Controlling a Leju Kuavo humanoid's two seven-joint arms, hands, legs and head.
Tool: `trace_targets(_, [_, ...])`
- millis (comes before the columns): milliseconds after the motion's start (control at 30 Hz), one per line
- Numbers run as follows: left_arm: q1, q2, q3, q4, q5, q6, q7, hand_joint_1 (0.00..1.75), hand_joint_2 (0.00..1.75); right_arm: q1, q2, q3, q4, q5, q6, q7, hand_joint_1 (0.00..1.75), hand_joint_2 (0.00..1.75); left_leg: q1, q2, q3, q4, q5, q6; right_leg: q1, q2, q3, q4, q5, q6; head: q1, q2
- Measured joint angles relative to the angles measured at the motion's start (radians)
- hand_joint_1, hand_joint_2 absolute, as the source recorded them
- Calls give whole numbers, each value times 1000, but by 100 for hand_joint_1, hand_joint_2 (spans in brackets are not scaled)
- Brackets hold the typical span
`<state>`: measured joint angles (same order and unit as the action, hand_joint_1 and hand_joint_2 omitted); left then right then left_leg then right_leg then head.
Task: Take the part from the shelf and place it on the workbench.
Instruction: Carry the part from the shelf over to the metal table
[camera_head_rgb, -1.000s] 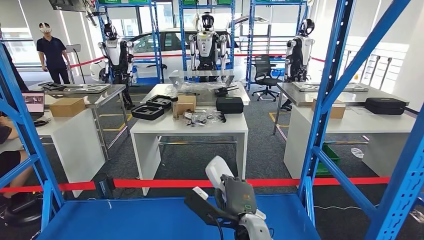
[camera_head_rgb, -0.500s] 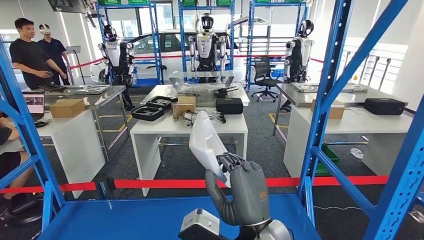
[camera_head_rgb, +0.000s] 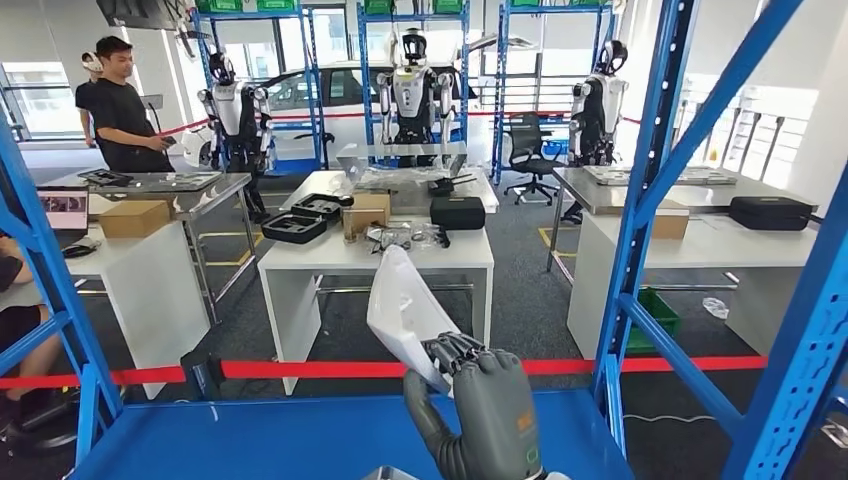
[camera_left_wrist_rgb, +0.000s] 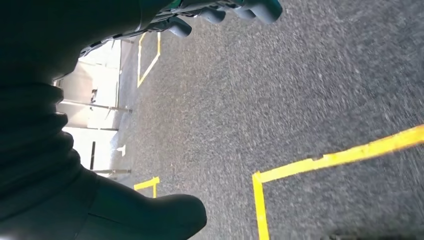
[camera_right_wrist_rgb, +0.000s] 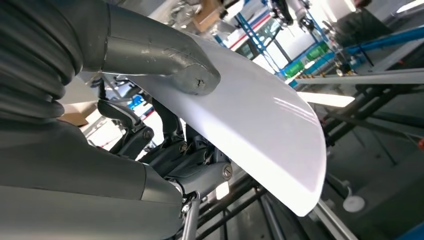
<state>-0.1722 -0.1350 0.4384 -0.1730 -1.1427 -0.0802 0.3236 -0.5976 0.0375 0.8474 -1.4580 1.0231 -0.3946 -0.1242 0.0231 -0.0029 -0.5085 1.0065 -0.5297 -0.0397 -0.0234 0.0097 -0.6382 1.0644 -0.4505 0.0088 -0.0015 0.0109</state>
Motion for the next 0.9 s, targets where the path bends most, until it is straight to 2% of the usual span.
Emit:
trace_targets(67, [4,0,2,0,2,0,-3,0,175,6,2,4,-4,7,12,5,175,175,0,-1,-3,6,-6,-11,-1,2,-7,1,-6,-21,-3,0])
trace_targets(133, [9,1,2,0,3,0,-6,0,175,10,7,6,-11,17,24,7,175,175,1,0,-16,41,-38,-18,-2,1,-11,0,-1,-36,-5,0])
trace_targets(167, [12,1,2,0,3,0,-8,0,175,12,11,8,-15,22,29,8,175,175,1,0,-33,86,-70,-19,-1,0,-13,-2,3,-42,-7,0])
trace_targets(233, [16,2,3,0,4,0,-9,0,175,17,15,11,-20,27,35,9,175,175,-1,1,-86,213,-143,-20,4,-2,-21,-4,10,-52,-9,0])
trace_targets(267, [17,2,3,0,5,0,-9,0,175,20,16,14,-20,28,37,10,175,175,-1,1,-105,261,-161,-18,7,-3,-26,-4,14,-54,-10,0])
trace_targets(300, [19,2,3,0,5,0,-9,0,175,23,16,16,-21,29,38,12,175,175,-3,1,-109,279,-160,-15,11,-4,-31,-4,18,-56,-10,0])
trace_targets(333, [19,2,3,0,5,0,-9,0,175,25,16,17,-22,29,39,12,175,175,-5,1,-95,259,-141,-9,14,-4,-37,-3,23,-57,-10,0])
trace_targets(433, [19,4,3,0,7,0,-11,0,175,26,20,18,-28,32,44,13,175,175,-19,1,12,69,-60,16,19,-3,-49,-5,42,-53,-10,0])
trace_targets(467, [19,5,3,0,8,1,-12,0,175,26,23,19,-31,33,48,11,175,175,-24,1,32,26,-45,20,19,-3,-51,-6,49,-49,-10,0])
trace_targets(500, [20,5,4,0,9,3,-14,0,175,27,25,20,-33,35,52,8,175,175,-28,1,38,6,-38,22,19,-4,-52,-9,57,-43,-10,0])
trace_targets(567, [23,5,9,0,13,7,-19,0,175,30,29,22,-34,39,58,4,175,175,-30,1,25,0,-20,28,19,-4,-54,-19,74,-30,-10,0])
trace_targets(600, [25,5,13,0,16,10,-21,0,175,32,31,24,-34,41,61,3,175,175,-28,3,20,-4,-9,34,19,-4,-58,-18,71,-24,-9,0])
trace_targets(633, [27,5,17,0,18,13,-24,0,175,34,32,26,-34,42,64,2,175,175,-25,5,12,-8,4,41,19,-4,-67,-5,49,-18,-8,0])
trace_targets(667, [30,6,21,0,20,15,-27,0,175,35,34,28,-34,43,67,1,175,175,-21,8,1,-11,18,47,19,-4,-79,29,9,-14,-6,0])
trace_targets(733, [35,7,26,-1,22,19,-33,0,175,37,37,34,-34,45,76,3,175,175,-21,10,-27,-8,40,53,16,-5,-108,144,-91,-7,-3,0])
trace_targets(767, [38,7,27,0,21,20,-36,0,175,37,39,36,-34,47,82,6,175,175,-21,10,-43,-4,49,52,15,-5,-117,203,-120,-3,-2,0])
trace_targets(800, [40,7,28,0,20,20,-39,0,175,37,40,39,-33,50,87,11,175,175,-21,11,-59,0,58,52,15,-5,-115,239,-125,-1,-2,0])
trace_targets(833, [42,7,29,0,18,20,-41,0,175,38,42,42,-33,52,91,17,175,175,-21,12,-75,5,67,50,15,-5,-96,243,-112,0,-1,0])
trace_targets(867, [42,6,29,0,16,20,-42,0,175,37,44,44,-33,54,94,21,175,175,-20,12,-90,11,74,48,14,-6,-60,211,-90,0,0,0])
trace_targets(900, [42,6,29,0,14,20,-43,0,175,37,48,47,-32,56,96,24,175,175,-20,12,-104,18,80,45,14,-6,-11,150,-76,-2,0,0])
